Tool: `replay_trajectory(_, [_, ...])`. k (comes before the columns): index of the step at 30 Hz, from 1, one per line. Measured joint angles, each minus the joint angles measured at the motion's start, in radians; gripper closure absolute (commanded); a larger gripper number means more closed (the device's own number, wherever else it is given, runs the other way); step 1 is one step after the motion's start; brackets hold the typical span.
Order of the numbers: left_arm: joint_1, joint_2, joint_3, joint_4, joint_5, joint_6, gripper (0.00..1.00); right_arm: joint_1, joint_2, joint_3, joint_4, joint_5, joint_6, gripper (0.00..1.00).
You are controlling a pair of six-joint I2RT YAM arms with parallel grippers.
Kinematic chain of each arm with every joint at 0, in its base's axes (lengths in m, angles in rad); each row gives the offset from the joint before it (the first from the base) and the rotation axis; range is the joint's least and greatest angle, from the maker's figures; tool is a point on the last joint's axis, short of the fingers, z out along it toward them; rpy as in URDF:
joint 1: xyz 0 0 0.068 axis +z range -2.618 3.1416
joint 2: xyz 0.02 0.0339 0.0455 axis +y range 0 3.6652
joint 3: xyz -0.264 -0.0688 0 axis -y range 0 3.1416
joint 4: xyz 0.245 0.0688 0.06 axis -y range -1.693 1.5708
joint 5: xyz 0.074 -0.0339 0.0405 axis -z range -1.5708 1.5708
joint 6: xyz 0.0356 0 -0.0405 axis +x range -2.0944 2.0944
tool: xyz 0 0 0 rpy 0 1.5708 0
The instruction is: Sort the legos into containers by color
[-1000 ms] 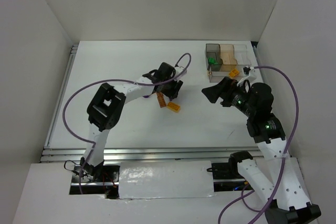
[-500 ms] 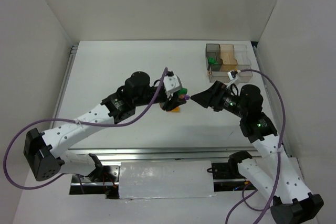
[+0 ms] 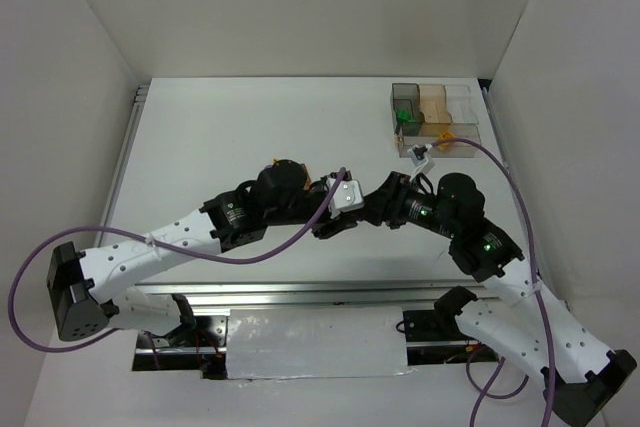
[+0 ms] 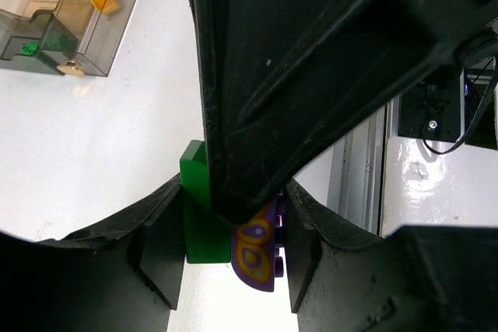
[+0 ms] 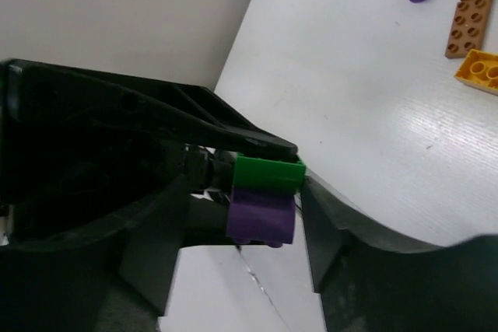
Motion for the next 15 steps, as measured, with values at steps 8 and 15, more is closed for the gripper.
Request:
replay_trajectory(8, [0.0, -0.018, 0.0, -0.006, -0.02, 0.002, 1.0, 0.033, 0.003, -0.011, -0.005, 0.037, -0.014, 0.44])
replay_trajectory(15, [0.0, -0.022, 0.002, -0.027, -0.039, 0.019, 0.88, 0.034, 0.027, -0.011, -0.002, 0.008, -0.033, 0.87])
